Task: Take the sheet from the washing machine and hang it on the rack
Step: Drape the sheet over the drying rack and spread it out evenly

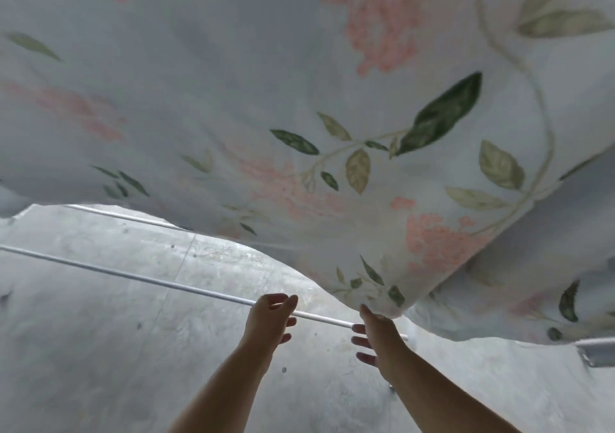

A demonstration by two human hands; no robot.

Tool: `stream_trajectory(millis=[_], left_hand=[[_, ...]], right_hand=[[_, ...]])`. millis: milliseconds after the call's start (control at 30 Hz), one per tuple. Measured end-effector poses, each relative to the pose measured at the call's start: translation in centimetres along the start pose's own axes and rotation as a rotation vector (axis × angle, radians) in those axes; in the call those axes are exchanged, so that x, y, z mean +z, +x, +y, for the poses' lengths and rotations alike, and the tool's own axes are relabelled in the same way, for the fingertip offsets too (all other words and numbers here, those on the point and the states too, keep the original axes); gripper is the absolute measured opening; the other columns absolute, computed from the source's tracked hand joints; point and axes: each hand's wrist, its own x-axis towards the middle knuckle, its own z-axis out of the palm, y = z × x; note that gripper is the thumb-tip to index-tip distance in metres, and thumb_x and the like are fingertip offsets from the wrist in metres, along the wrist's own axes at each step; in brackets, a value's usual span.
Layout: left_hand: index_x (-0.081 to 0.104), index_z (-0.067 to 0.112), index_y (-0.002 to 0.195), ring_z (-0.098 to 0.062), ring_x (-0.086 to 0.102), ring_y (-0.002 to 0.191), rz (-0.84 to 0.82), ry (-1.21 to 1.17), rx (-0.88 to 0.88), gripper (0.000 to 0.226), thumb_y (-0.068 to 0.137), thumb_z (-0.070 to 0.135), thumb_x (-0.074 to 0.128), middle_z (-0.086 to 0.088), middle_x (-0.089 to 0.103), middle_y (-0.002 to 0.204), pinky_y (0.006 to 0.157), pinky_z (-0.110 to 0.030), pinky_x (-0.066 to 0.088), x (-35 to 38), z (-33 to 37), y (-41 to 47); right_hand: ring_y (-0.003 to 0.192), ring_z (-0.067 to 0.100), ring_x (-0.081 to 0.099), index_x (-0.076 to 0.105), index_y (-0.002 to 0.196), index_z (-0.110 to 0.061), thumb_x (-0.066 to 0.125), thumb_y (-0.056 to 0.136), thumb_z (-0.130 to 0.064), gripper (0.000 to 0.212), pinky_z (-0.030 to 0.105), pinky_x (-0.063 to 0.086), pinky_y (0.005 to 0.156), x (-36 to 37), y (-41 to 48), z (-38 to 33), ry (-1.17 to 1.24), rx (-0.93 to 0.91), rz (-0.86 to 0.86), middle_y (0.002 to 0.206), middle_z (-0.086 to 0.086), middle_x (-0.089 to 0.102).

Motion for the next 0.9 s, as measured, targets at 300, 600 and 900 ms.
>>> stream_trajectory(millis=[300, 600, 900], left_hand=[[0.062, 0.014, 0.093, -0.020, 0.067, 0.083, 0.058, -0.024, 0.018, 0.006, 0.091, 0.020, 0.061, -0.005, 0.070, 0.094, 0.078, -0.037, 0.054, -17.7, 6.4, -8.1], [0.063, 0.013, 0.091, -0.019, 0.065, 0.080, 0.126, -0.133, -0.036, 0.009, 0.094, 0.017, 0.055, -0.006, 0.070, 0.093, 0.078, -0.037, 0.053, -28.7, 9.9, -3.0], [0.056, 0.008, 0.118, -0.022, 0.061, 0.101, 0.155, -0.370, -0.110, 0.022, 0.099, 0.012, 0.045, -0.009, 0.064, 0.113, 0.085, -0.042, 0.050, -31.4, 7.2, 16.8]], right_hand=[[0.082, 0.022, 0.064, 0.056, 0.099, -0.013, 0.047, 0.098, -0.034, 0.023, 0.033, 0.049, 0.070, 10.4, -13.7, -4.8, -0.033, -0.080, -0.108, 0.097, 0.006, 0.068], [0.084, 0.025, 0.064, 0.057, 0.102, -0.009, 0.050, 0.098, -0.024, 0.017, 0.034, 0.049, 0.066, 22.7, -15.2, -8.3, 0.153, 0.002, -0.218, 0.095, 0.009, 0.068], [0.108, 0.031, 0.053, 0.051, 0.091, -0.007, 0.039, 0.099, -0.006, 0.015, 0.047, 0.046, 0.083, 36.9, 0.3, -9.7, 0.508, 0.096, -0.195, 0.118, 0.014, 0.058]])
